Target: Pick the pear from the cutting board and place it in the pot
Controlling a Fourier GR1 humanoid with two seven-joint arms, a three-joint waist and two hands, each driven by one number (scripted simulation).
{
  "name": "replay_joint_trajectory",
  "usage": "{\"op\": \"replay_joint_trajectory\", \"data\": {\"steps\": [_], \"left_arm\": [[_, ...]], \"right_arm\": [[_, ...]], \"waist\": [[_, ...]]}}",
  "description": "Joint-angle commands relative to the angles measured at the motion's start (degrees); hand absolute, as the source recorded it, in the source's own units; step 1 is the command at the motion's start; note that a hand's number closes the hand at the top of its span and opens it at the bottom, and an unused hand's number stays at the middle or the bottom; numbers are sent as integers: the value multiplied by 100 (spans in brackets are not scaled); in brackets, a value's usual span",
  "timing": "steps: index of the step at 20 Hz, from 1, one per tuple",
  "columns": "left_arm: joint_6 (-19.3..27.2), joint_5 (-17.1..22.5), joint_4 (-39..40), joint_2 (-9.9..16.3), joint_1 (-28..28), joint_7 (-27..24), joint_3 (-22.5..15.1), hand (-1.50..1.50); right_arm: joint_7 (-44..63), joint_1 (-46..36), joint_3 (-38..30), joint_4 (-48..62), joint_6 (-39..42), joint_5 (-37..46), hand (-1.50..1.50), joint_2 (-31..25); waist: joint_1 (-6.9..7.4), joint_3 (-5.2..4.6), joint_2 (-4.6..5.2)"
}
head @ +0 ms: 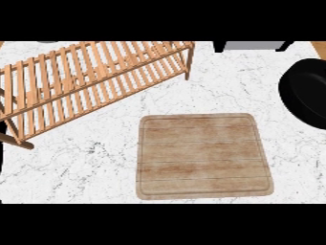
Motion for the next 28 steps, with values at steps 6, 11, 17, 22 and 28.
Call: {"op": "replay_joint_trajectory", "data": {"steps": [6,11,17,22,28], "left_arm": [[-292,-157,-412,-40,-1025,54,-600,0],[-303,-119,-386,-104,-1070,120,-596,0],[-345,-95,-450,-104,-934,189,-553,0],[-433,-143,-347,-163,-780,1,-555,0],[-167,-243,-555,-330,-807,100,-600,0]], "right_arm": [[-1329,246,-567,340,-450,-1227,-150,215],[-2090,146,-744,68,-1131,-1528,-150,83],[-2010,27,-1271,-199,-1932,-2028,-150,304],[-2452,156,-1646,-567,-2352,-2666,-150,370],[-2909,685,-1875,-1248,-2411,-3164,-150,297]], "waist": [[-6,82,-4],[-30,81,-24],[-38,78,-57],[-86,74,-63],[-243,77,-109]]}}
